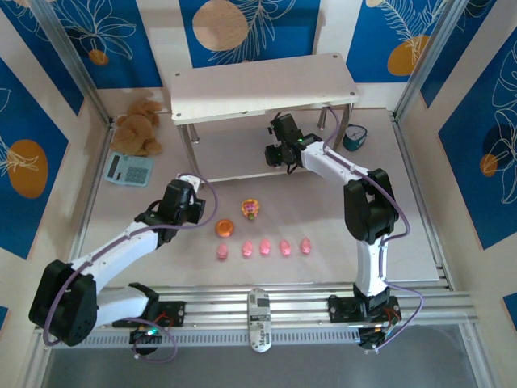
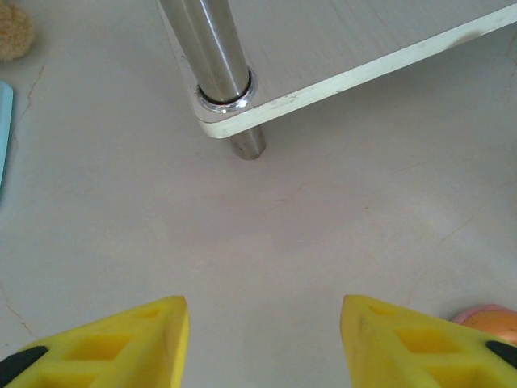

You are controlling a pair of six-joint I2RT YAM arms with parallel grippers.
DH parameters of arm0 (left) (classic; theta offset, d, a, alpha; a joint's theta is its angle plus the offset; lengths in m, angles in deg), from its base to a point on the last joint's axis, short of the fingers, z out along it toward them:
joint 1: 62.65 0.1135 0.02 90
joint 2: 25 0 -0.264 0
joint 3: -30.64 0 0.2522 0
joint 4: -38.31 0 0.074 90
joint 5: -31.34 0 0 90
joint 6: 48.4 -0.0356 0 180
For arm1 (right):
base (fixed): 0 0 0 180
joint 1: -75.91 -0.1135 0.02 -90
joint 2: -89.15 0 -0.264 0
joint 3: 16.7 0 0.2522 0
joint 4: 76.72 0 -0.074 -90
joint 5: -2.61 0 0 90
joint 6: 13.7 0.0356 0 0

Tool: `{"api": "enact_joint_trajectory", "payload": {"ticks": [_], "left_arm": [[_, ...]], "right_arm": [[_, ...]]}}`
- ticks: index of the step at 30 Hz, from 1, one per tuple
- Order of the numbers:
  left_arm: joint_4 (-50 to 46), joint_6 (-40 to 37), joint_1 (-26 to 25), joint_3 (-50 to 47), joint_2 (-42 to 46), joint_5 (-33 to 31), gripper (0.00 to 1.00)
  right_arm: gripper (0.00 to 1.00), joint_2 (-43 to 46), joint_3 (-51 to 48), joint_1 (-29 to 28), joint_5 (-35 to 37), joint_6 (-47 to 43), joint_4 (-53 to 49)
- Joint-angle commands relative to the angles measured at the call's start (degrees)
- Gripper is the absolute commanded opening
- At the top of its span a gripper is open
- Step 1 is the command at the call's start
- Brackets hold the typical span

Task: Place and organize the plastic toys onto the shelf

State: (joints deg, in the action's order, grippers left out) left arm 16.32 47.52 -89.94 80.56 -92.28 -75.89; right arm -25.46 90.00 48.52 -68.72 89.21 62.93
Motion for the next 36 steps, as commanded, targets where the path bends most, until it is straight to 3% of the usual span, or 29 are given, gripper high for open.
{"api": "enact_joint_trajectory", "payload": {"ticks": [1, 5, 16, 26, 36], "left_arm": [[-0.91, -0.57, -0.19, 1.02, 0.59, -1.28, 0.53], [-0.8, -0.46, -0.2, 0.87, 0.51, -1.36, 0.54], [-0.9, -0.46, -0.17, 0.75, 0.91, -1.71, 0.56], [-1.11, -0.47, -0.17, 0.67, 1.27, -1.79, 0.56], [-1.52, 0.56, -0.25, 0.19, 2.54, 0.02, 0.56]], "right_arm": [[0.11, -1.5, 2.03, 0.5, 0.36, -0.52, -0.99], [0.14, -2.39, 2.65, 0.76, 0.15, -0.18, -1.58], [0.5, -2.9, 2.91, 1.03, 0.65, 0.45, -1.44], [0.64, -1.48, 1.6, 1.26, 0.85, 0.75, 0.05], [0.67, 5.26, -5.86, 0.37, 0.8, 2.59, 2.08]]}}
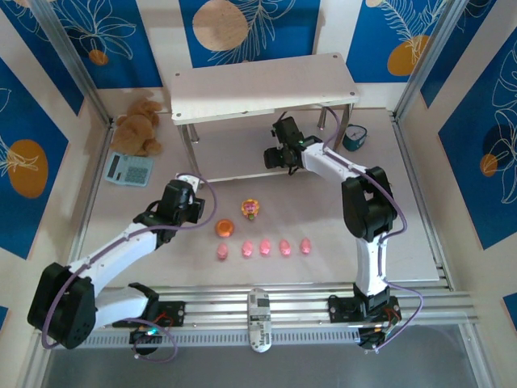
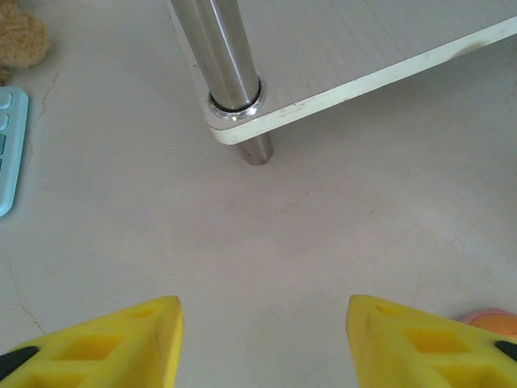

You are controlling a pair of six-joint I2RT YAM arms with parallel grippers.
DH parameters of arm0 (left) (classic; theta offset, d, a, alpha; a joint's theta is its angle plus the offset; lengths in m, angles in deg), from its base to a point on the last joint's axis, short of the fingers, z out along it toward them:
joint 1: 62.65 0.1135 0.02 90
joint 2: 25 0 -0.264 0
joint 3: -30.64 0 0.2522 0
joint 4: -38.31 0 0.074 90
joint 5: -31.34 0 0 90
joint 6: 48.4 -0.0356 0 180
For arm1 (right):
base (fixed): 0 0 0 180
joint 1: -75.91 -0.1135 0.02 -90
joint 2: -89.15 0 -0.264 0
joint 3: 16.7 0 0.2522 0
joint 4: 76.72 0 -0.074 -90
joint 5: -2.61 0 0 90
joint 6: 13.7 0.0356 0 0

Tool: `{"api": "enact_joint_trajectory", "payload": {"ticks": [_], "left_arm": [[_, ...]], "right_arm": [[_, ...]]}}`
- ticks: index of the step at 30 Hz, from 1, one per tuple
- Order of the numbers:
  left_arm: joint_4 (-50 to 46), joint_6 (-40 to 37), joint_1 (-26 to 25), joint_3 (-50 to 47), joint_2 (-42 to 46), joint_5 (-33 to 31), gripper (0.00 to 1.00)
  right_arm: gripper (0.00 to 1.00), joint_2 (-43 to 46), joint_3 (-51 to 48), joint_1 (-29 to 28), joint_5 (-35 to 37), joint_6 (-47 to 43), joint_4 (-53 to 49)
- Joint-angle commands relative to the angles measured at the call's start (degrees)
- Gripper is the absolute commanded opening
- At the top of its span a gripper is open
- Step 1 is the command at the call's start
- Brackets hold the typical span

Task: Place and organize the plastic toys onto the shelf

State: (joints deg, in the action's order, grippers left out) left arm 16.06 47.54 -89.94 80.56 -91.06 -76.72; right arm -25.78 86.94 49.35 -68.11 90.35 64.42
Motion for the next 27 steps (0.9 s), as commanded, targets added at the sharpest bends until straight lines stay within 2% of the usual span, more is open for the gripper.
{"api": "enact_joint_trajectory", "payload": {"ticks": [1, 8, 14, 19, 27], "left_arm": [[-1.26, 0.95, -0.32, -0.08, 1.57, 1.18, 0.56], [-2.16, 4.96, -2.11, -1.05, 1.87, 4.6, 0.55], [-2.74, 8.0, -3.62, -2.01, 1.88, 2.82, 0.56], [-3.21, 9.06, -3.58, -0.66, 1.8, 2.94, 0.58], [-4.36, 9.02, -3.38, -0.73, 2.56, 2.34, 0.6]], "right_arm": [[0.67, 7.31, -4.89, -0.72, 0.48, 1.98, 1.2], [0.67, 18.69, -16.28, -2.2, -2.34, 4.68, 0.07], [0.71, 25.03, -22.86, -8.57, -4.56, 7.99, -2.61], [0.72, 23.94, -24.26, -15.61, -0.78, 13.16, -2.4], [0.77, 15.37, -19.42, -20.32, -0.16, 17.57, -1.58]]}}
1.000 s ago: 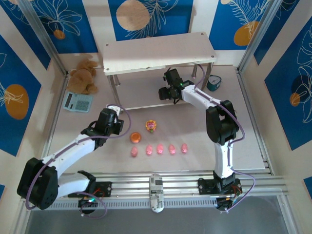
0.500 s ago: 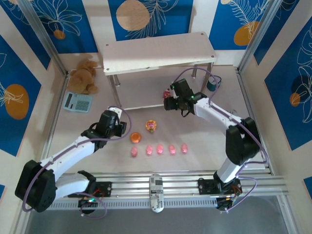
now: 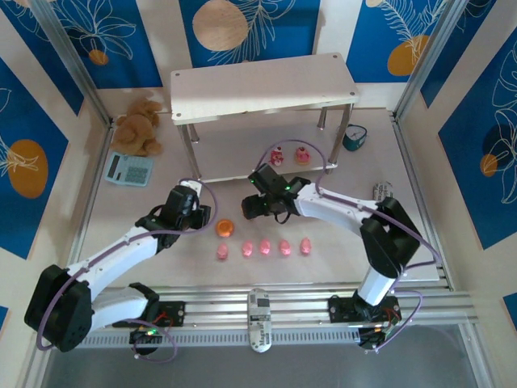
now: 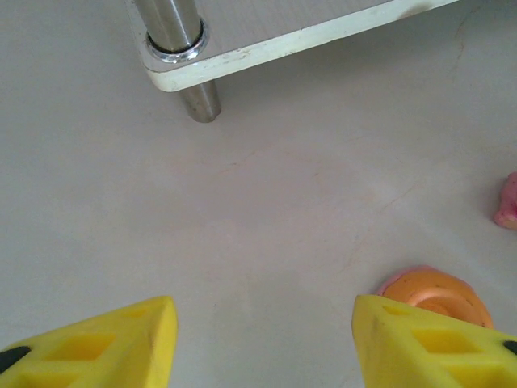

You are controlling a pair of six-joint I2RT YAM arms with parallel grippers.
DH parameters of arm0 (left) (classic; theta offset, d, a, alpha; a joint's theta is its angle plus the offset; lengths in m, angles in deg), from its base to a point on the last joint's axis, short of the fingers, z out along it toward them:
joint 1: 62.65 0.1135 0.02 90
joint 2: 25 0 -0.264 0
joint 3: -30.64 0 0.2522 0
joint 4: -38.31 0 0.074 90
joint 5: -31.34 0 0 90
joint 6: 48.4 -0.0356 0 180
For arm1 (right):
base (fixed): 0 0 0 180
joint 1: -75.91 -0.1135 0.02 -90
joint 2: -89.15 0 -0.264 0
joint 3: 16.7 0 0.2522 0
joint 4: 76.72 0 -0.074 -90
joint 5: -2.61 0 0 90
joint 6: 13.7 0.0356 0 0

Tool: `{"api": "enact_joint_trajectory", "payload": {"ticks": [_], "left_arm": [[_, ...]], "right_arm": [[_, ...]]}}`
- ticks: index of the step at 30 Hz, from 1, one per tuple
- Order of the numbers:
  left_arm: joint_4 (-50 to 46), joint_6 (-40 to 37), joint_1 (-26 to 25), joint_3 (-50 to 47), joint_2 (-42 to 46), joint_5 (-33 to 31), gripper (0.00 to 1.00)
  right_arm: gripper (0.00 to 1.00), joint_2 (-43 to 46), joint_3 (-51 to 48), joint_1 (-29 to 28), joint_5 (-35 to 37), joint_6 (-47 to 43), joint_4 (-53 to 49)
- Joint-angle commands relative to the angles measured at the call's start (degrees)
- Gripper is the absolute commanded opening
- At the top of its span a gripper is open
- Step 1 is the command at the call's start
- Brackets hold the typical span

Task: Place and organize the plastic toys onto the shelf

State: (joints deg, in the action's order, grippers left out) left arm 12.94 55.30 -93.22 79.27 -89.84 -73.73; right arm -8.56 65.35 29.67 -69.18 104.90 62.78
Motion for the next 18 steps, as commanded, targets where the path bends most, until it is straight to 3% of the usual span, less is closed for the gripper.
{"api": "enact_joint_trajectory", "payload": {"ticks": [1, 18], "left_arm": [[-1.29, 1.25, 0.03, 0.22, 1.71, -0.66, 0.6], [-0.31, 0.58, 1.46, -1.31, 2.25, 0.66, 0.61]], "right_arm": [[0.78, -2.8, 2.81, -0.66, 0.47, 3.29, 0.19], [0.8, -13.84, 10.87, -1.74, 0.82, 4.5, -3.19]]}}
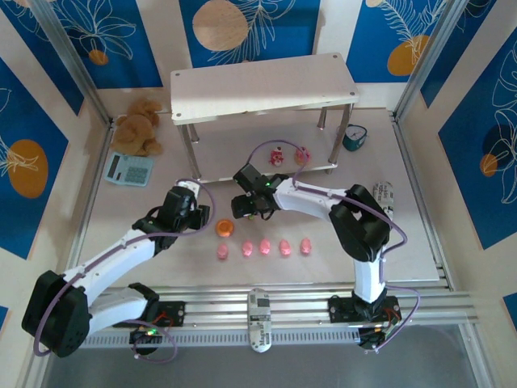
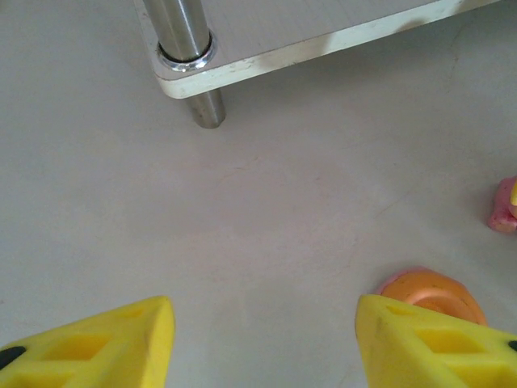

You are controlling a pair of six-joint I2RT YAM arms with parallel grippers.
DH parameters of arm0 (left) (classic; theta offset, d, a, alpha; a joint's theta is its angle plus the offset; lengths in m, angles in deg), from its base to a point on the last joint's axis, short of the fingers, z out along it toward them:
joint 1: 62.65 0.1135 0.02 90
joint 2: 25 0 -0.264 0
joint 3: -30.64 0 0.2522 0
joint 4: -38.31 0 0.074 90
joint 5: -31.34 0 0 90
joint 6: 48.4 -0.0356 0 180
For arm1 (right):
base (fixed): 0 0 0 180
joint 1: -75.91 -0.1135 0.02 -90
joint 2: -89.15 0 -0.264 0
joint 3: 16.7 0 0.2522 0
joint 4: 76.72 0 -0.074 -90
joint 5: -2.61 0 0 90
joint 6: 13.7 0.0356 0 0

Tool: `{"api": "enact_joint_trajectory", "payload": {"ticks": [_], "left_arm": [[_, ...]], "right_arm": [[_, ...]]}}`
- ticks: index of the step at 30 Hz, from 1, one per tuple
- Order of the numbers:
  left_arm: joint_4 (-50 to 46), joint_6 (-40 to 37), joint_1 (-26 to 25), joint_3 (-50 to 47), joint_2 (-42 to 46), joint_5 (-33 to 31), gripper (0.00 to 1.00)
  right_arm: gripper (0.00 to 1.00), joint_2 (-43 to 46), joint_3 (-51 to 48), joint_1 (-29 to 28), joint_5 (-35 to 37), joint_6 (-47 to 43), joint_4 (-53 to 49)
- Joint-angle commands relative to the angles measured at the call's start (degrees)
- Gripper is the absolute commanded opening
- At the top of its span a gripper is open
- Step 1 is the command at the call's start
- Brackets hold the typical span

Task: Place and organize the plastic toys onto the shelf

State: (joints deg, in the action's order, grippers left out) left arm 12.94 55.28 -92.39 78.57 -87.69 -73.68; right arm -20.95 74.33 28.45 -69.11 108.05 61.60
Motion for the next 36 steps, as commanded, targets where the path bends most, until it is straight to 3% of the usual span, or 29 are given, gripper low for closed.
{"api": "enact_joint_trajectory", "payload": {"ticks": [1, 13, 28, 32, 34, 36], "left_arm": [[-0.3, 0.52, 0.62, -0.6, -0.02, 0.53, 0.61], [-0.19, -0.53, 0.99, -0.77, -0.4, 0.09, 0.6], [0.81, -1.05, 1.46, -0.77, -1.78, 0.79, 0.6], [0.84, -1.15, 1.43, -0.86, -1.73, 0.79, 0.59], [0.96, -1.19, 1.5, -0.79, -1.73, 0.83, 0.59], [1.07, -1.14, 1.57, -0.78, -1.84, 0.88, 0.59]], "right_arm": [[0.8, -1.79, 2.14, -0.47, 1.01, 1.62, -2.2], [0.76, -4.54, 4.18, -0.46, 2.03, 1.01, -3.04], [0.57, -5.27, 2.82, 0.0, 2.45, 0.03, -2.22], [0.45, -4.02, 1.55, 0.0, 3.11, -0.77, -0.74], [0.33, -3.57, 1.23, 0.05, 3.62, -1.3, -0.31], [0.12, -3.33, 0.88, 0.02, 4.35, -1.66, -0.01]]}}
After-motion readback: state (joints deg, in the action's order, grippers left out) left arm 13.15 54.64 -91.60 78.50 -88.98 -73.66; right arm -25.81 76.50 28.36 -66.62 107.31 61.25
